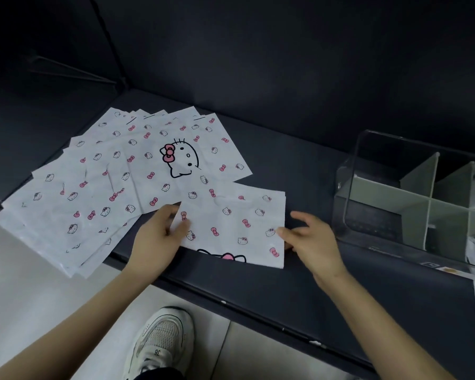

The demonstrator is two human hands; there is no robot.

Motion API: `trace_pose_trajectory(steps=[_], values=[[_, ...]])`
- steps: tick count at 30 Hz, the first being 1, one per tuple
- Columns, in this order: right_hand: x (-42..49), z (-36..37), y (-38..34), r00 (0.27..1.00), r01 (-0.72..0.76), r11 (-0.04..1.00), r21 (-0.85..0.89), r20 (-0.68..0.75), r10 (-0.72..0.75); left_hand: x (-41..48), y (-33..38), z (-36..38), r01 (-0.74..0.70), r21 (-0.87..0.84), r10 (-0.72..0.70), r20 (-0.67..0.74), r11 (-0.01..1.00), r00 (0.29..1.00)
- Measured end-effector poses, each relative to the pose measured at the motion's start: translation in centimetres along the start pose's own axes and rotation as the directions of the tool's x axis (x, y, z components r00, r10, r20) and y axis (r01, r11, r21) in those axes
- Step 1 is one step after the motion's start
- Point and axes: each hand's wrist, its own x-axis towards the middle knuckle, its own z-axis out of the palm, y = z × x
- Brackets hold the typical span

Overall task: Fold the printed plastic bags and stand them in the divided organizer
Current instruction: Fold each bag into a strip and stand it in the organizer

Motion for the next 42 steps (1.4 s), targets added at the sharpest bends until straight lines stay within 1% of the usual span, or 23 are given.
trace_pose_trajectory(steps=[1,3,5,6,8,10,12,13,15,18,22,24,26,27,28,29,30,31,33,35,38,41,42], values=[[0.0,0.3,0.5,0.999,0.020,0.997,-0.075,-0.030,-0.022,-0.3,0.0,0.1,-0.013,0.059,0.014,-0.013,0.998,1.000],[-0.2,0.6,0.9,0.996,0.061,0.976,-0.208,-0.044,-0.072,-0.8,0.1,0.1,-0.036,0.163,0.042,-0.039,0.986,0.998],[-0.6,0.7,1.1,0.992,0.106,0.951,-0.289,-0.034,-0.121,-1.2,-0.1,0.0,-0.102,0.296,0.123,-0.055,0.950,0.991],[-0.7,0.8,1.1,0.989,0.126,0.939,-0.321,-0.029,-0.143,-1.2,-0.4,-0.1,-0.151,0.384,0.187,-0.058,0.911,0.981],[-0.9,0.9,1.2,0.986,0.146,0.922,-0.360,-0.029,-0.167,-1.1,-1.2,-0.2,-0.249,0.554,0.330,-0.051,0.795,0.942],[-0.9,1.1,1.2,0.985,0.148,0.913,-0.380,-0.027,-0.171,-1.2,-1.6,-0.1,-0.354,0.598,0.445,-0.005,0.719,0.895],[-0.8,1.3,1.2,0.983,0.151,0.904,-0.400,-0.033,-0.179,-1.2,-1.8,0.2,-0.497,0.575,0.557,0.085,0.650,0.826],[-0.8,1.2,1.3,0.982,0.153,0.901,-0.406,-0.036,-0.184,-1.1,-1.8,0.5,-0.556,0.556,0.589,0.140,0.619,0.796],[-0.8,1.2,1.3,0.982,0.155,0.901,-0.406,-0.035,-0.185,-1.0,-1.7,1.3,-0.622,0.533,0.593,0.254,0.574,0.764],[-0.8,1.2,1.4,0.983,0.159,0.908,-0.389,-0.026,-0.183,-1.2,-2.0,2.5,-0.623,0.556,0.518,0.358,0.550,0.777],[-0.6,1.2,1.6,0.980,0.166,0.909,-0.383,-0.040,-0.196,-1.6,-2.6,3.0,-0.584,0.603,0.451,0.378,0.543,0.809],[-0.5,1.2,1.8,0.982,0.163,0.906,-0.392,-0.026,-0.188,-1.8,-2.6,3.0,-0.576,0.607,0.442,0.375,0.547,0.815],[-0.7,1.4,1.7,0.979,0.154,0.899,-0.410,-0.057,-0.193,-1.9,-2.6,3.1,-0.574,0.620,0.437,0.378,0.535,0.816],[-0.9,1.6,1.7,0.956,0.190,0.859,-0.475,-0.111,-0.273,-1.9,-2.6,3.1,-0.571,0.632,0.433,0.380,0.523,0.817],[-1.1,1.8,1.8,0.894,0.251,0.769,-0.588,-0.164,-0.417,-2.0,-2.6,3.1,-0.569,0.643,0.432,0.380,0.513,0.818],[-1.3,2.2,2.1,0.810,0.291,0.651,-0.701,-0.181,-0.557,-2.0,-2.6,3.2,-0.566,0.649,0.432,0.376,0.509,0.820],[-1.8,2.9,2.2,0.745,0.318,0.555,-0.768,-0.159,-0.648,-2.0,-2.6,3.3,-0.562,0.651,0.434,0.370,0.510,0.822],[-2.2,3.7,2.3,0.724,0.360,0.497,-0.790,-0.099,-0.682,-2.0,-2.6,3.4,-0.559,0.650,0.435,0.363,0.514,0.824],[-2.8,5.3,2.8,0.747,0.446,0.451,-0.773,0.043,-0.664,-2.0,-2.6,3.5,-0.553,0.643,0.439,0.350,0.529,0.827],[-2.9,5.9,4.0,0.794,0.446,0.465,-0.765,0.099,-0.599,-2.0,-2.5,3.4,-0.551,0.640,0.440,0.345,0.536,0.829],[-3.0,3.9,6.1,0.822,0.399,0.464,-0.791,0.084,-0.563,-2.0,-2.6,3.4,-0.550,0.647,0.442,0.343,0.529,0.829],[-3.6,1.2,7.7,0.814,0.369,0.493,-0.787,0.018,-0.581,-2.0,-2.6,3.4,-0.548,0.647,0.439,0.344,0.530,0.830],[-3.7,0.7,8.0,0.798,0.385,0.503,-0.774,0.005,-0.603,-2.0,-2.6,3.4,-0.550,0.648,0.443,0.343,0.527,0.828]])
